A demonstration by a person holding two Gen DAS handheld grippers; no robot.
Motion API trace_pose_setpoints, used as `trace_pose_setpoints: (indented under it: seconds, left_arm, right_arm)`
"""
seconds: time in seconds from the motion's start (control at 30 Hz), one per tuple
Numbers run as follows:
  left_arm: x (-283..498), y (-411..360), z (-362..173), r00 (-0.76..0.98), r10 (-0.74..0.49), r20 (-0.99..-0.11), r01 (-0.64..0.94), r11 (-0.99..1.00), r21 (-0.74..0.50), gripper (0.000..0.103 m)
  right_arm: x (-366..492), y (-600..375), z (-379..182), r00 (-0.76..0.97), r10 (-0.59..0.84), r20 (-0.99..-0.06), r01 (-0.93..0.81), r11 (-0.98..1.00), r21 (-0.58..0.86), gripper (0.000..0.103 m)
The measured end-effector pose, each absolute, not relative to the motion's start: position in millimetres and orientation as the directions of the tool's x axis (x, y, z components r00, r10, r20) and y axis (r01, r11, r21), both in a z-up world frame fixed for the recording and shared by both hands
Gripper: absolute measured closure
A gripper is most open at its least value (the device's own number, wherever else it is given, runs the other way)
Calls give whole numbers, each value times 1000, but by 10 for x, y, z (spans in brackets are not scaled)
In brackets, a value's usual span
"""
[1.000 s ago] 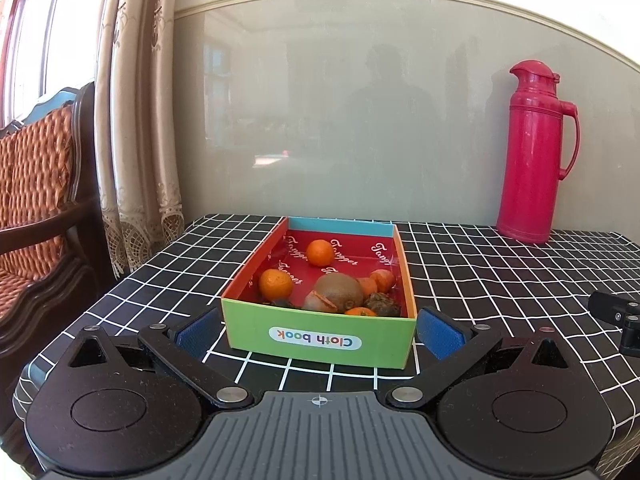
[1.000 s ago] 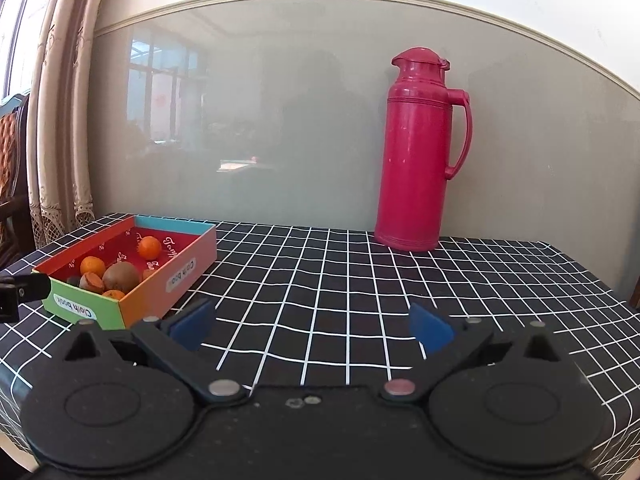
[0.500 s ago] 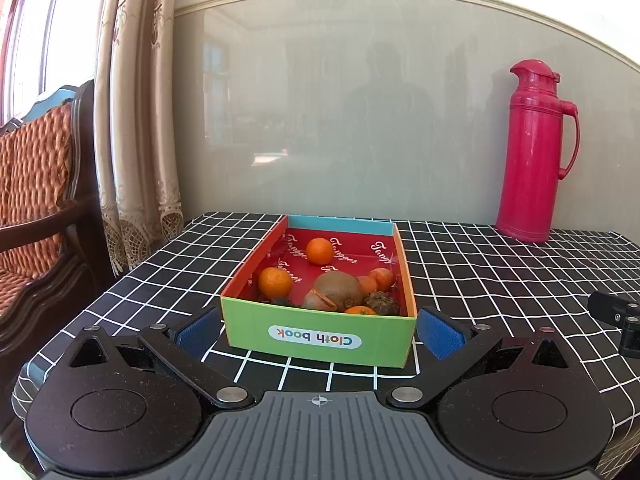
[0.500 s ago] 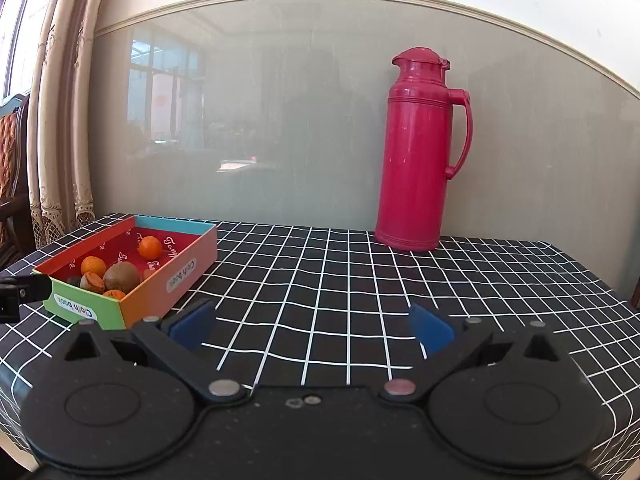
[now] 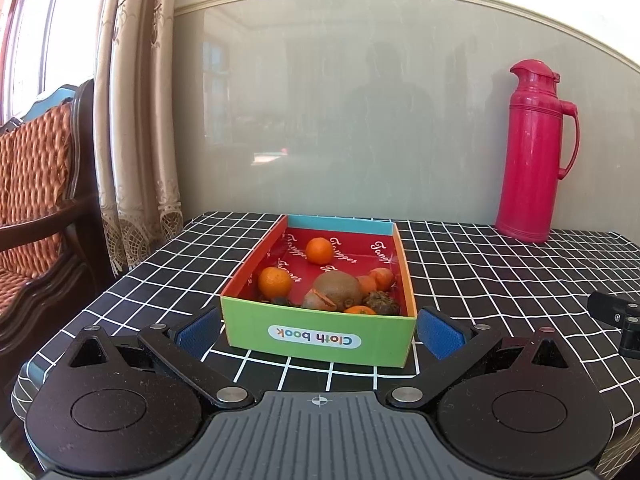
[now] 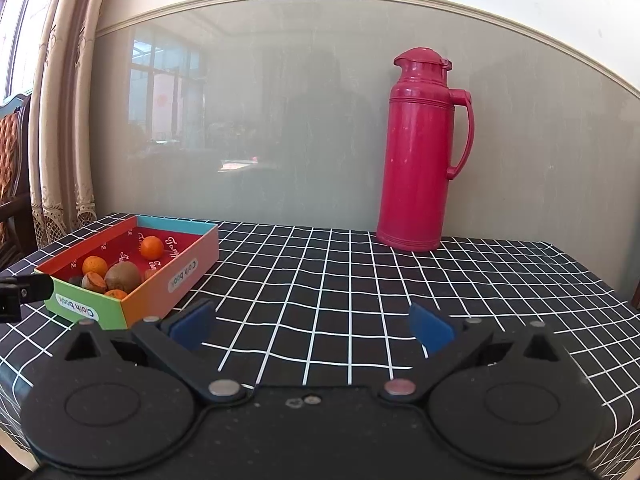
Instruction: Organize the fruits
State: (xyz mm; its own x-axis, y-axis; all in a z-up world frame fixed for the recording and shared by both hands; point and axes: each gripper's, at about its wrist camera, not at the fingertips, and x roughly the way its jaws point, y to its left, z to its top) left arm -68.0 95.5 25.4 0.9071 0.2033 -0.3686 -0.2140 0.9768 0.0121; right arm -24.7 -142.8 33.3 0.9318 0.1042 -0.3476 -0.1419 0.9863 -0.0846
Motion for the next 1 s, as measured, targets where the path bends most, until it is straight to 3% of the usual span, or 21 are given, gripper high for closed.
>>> trace_pose_setpoints:
  seconds: [1.0]
  left_arm:
    - [-680,973,248,907,195,-373,-207,978,10,0]
  right_arm:
    - [-248,-1428,332,932,107,-346,-144,986,-83,0]
